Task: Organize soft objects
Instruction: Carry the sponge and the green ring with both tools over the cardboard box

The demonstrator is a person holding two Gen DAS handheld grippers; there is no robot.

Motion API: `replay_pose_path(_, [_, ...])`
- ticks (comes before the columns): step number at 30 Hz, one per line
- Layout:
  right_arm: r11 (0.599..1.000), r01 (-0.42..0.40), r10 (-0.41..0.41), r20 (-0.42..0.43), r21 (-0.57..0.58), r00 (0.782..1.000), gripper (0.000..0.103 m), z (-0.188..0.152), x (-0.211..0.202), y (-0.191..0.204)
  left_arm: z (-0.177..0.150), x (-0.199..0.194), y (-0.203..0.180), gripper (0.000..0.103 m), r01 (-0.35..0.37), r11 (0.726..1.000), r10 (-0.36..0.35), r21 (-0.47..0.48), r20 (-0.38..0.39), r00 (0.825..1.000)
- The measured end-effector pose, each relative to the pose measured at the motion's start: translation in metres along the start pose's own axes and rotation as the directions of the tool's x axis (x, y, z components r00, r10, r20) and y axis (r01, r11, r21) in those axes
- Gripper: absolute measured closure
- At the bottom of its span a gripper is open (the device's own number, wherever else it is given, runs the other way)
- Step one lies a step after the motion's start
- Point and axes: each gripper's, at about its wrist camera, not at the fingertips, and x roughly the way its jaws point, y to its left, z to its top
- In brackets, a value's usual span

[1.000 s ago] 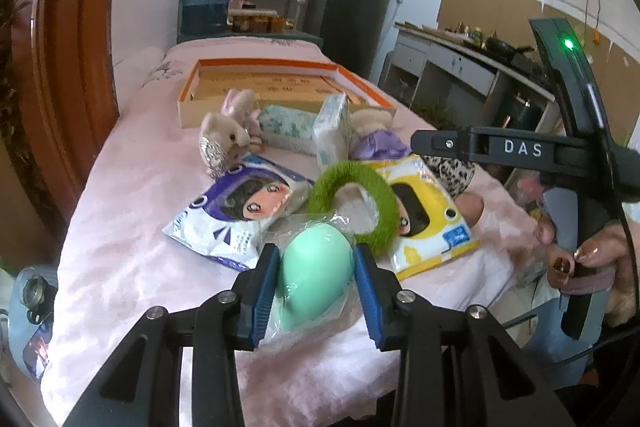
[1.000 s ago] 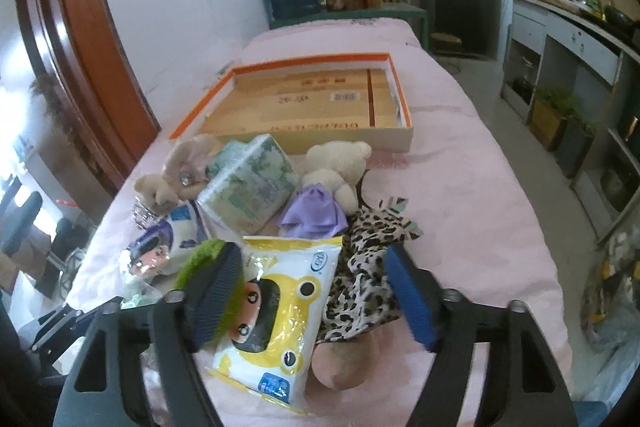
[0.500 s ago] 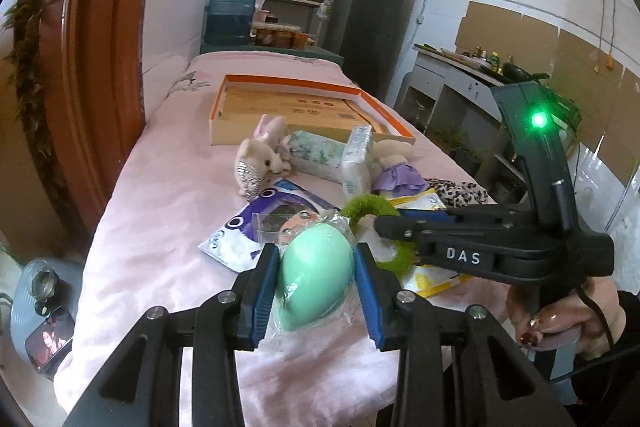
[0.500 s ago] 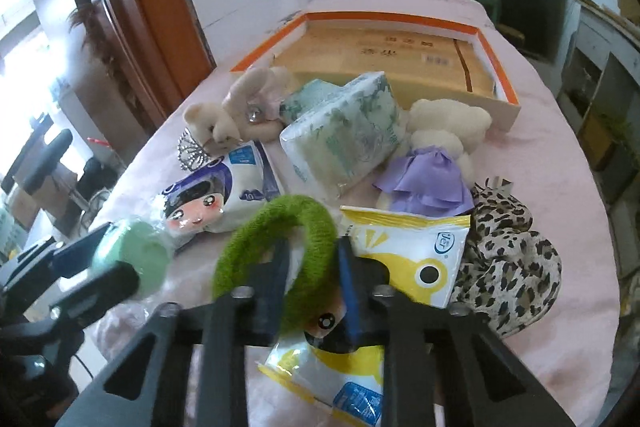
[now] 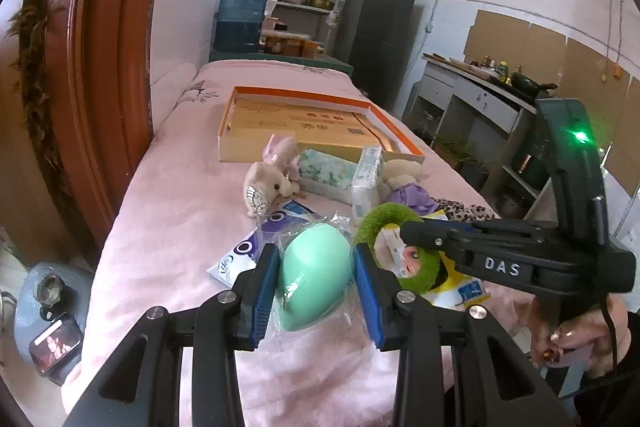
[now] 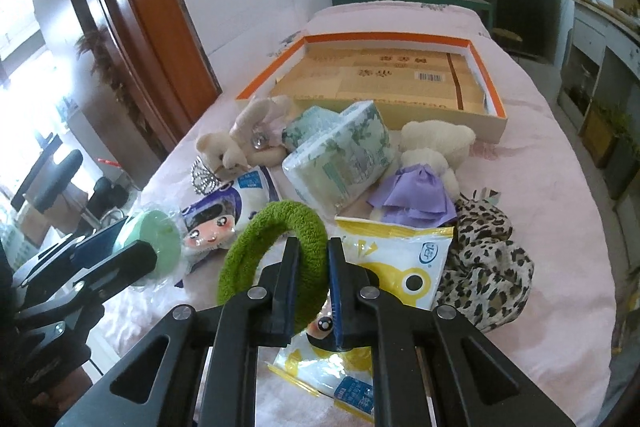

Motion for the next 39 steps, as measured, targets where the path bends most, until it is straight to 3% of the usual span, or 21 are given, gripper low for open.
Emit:
replay_pose_path(13, [1.0,0.002,-0.002,0.074,0.001,0.997,0.09,0.017,-0.021,-0.009,0.032,0.011,-0.007,0.065,-0.081,0.997,0.081,-0.015,0.009,0.997])
replay_pose_path(25, [0.999,0.034,-0.039,0.188,0.032,0.981,0.089,0.06,-0.046,-0.031,0.077,0.035,-0.001,0.065,-0.189,0.98,0.19,-0.061,0.009,0.982])
replay_pose_path(39, [0.996,0.029,-0.051,0.266,0.086,0.963,0.089,0.114,-0.05,-0.05,0.132,0.055,0.002,0.065,-0.168,0.981,0.173,-0.093,0.047,0.984])
